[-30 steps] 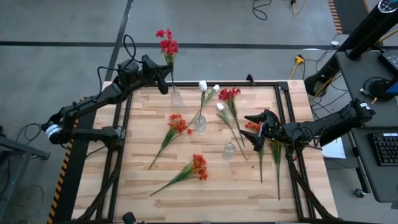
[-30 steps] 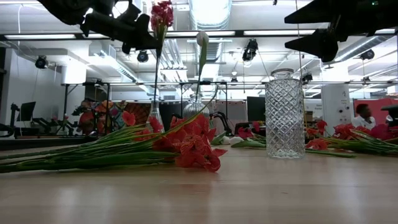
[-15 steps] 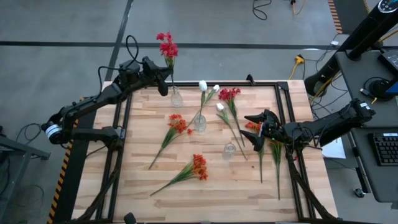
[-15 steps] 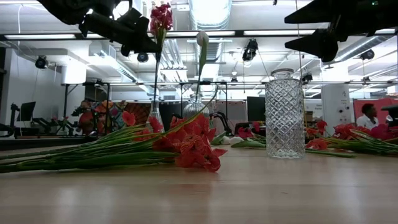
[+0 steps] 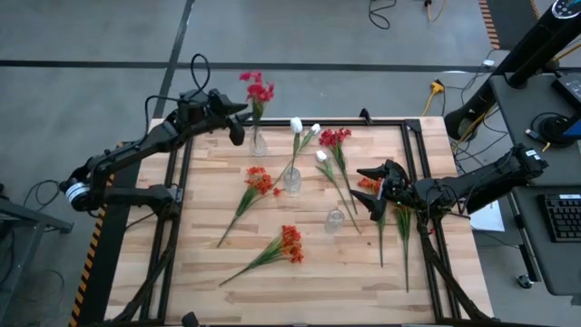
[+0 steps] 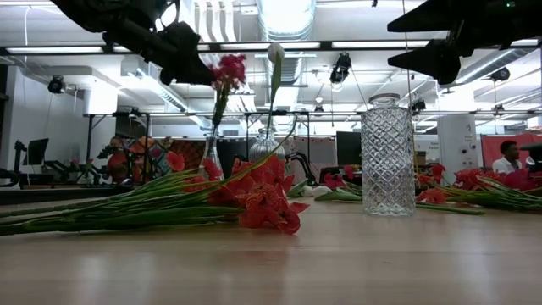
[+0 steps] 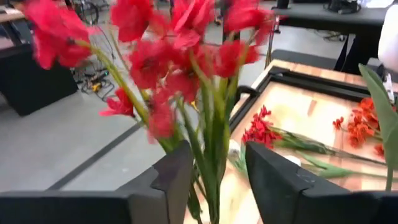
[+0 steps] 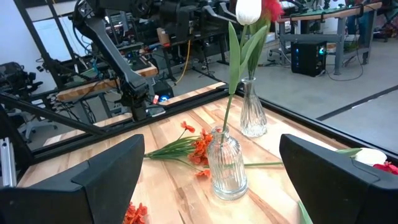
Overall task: Sort flowers into vase by color
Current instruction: Put the middle right orange sprig flower into the bottom right transparent glass vase
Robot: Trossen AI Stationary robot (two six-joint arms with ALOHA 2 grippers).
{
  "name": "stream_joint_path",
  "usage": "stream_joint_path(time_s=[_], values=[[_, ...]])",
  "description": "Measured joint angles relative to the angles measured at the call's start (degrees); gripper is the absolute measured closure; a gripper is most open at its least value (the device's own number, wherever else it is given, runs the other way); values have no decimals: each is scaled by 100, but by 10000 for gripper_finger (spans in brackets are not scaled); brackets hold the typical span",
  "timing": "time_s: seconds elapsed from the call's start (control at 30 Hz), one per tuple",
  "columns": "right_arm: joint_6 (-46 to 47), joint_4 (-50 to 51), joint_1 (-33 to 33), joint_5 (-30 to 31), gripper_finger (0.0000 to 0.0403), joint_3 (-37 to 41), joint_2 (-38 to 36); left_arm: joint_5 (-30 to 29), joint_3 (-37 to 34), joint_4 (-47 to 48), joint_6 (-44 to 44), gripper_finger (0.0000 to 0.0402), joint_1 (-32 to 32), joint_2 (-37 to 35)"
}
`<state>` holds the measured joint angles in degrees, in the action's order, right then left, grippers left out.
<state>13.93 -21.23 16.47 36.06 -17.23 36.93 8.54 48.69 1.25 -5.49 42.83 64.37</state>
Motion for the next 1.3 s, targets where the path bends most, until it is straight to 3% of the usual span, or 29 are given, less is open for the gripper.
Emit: stream_joint_path(time_s=[0.23, 0.4, 0.63, 0.7, 0.87, 0.97, 1.17, 1.3], values=[[38, 1, 0, 1, 37, 0, 0, -55, 0, 643, 52, 238, 2, -399], [517, 90, 0, 1, 37, 0, 0, -53, 2, 1248, 569, 237, -87, -984], [1168, 444, -2, 218, 37, -110, 0, -64, -31, 1856, 1090, 237, -1168, -1764], [1372, 911, -2, 456, 37, -308, 46, -333, -35, 2025, 1217, 237, -1663, -1892], [2211, 2443, -2, 814, 37, -1017, 421, -2082, -37, 2688, 1602, 237, -3036, -2072], [2775, 3331, -2, 854, 37, -1509, 731, -2700, -42, 3048, 1997, 237, -3746, -2074], [3976, 5219, -2, 809, 37, -2471, 1449, -3039, -46, 3273, 2651, 237, -4700, -1902], [4827, 6526, -2, 424, 37, -2998, 1840, -3038, -48, 3279, 2850, 237, -5054, -1720]])
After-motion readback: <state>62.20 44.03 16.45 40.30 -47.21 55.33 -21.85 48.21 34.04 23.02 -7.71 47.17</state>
